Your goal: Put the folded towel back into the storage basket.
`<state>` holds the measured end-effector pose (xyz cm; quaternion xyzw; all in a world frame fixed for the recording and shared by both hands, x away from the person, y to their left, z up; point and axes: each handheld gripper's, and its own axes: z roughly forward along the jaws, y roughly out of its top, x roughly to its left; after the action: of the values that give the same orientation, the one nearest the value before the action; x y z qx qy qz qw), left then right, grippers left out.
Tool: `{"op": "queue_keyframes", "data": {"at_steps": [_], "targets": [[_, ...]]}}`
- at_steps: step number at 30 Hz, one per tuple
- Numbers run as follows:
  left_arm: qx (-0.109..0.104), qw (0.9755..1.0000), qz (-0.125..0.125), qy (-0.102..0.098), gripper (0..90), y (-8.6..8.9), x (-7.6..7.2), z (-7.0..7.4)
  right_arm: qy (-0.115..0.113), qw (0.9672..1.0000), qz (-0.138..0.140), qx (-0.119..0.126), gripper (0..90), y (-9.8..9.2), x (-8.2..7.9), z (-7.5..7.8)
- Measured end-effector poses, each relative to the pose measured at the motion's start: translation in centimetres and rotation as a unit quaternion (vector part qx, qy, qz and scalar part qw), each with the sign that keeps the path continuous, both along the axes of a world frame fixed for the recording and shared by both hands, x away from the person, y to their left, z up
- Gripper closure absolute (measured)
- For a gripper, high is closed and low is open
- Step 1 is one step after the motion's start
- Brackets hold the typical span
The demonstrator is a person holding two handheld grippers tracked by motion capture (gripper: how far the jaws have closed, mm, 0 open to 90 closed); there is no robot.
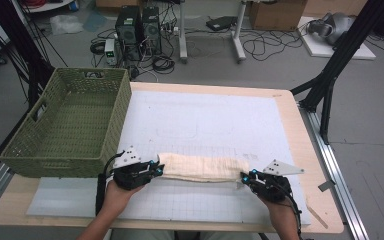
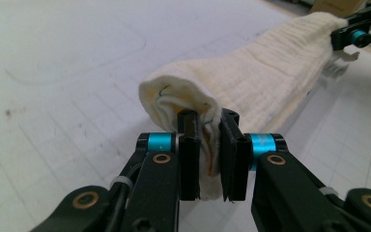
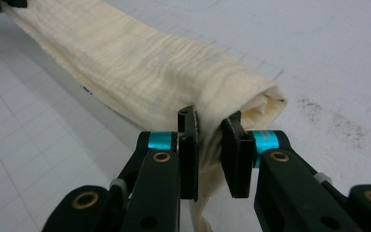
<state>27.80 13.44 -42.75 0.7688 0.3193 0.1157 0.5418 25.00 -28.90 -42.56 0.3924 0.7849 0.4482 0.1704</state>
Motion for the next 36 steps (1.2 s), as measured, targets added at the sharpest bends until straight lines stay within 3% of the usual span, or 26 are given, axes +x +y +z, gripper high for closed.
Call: {"op": "queue_keyframes", "data": {"at_steps": [3, 11, 19, 27, 36], "targets": [[-0.019, 0.9998, -0.003, -0.011, 79.7, 0.1, -0.1, 0.5, -0.012, 0.9998, -0.007, 0.011, 79.1, -0.4, -0.1, 0.6], [-0.03, 0.9993, 0.003, -0.024, 79.7, 0.5, -0.2, 1.6, -0.041, 0.9988, -0.01, 0.023, 79.1, -0.6, 0.0, 1.7], [-0.044, 0.9976, 0.008, -0.053, 79.6, 1.3, -0.4, 2.9, -0.074, 0.9966, 0.007, 0.036, 79.1, -0.4, 0.5, 3.4], [-0.063, 0.9948, 0.014, -0.079, 79.3, 2.7, -0.5, 4.3, -0.108, 0.9919, 0.037, 0.054, 78.9, 0.1, 1.3, 4.8], [-0.072, 0.9928, 0.034, -0.089, 79.1, 4.1, -0.8, 5.8, -0.139, 0.985, 0.069, 0.076, 78.9, 1.0, 2.4, 6.2]]}}
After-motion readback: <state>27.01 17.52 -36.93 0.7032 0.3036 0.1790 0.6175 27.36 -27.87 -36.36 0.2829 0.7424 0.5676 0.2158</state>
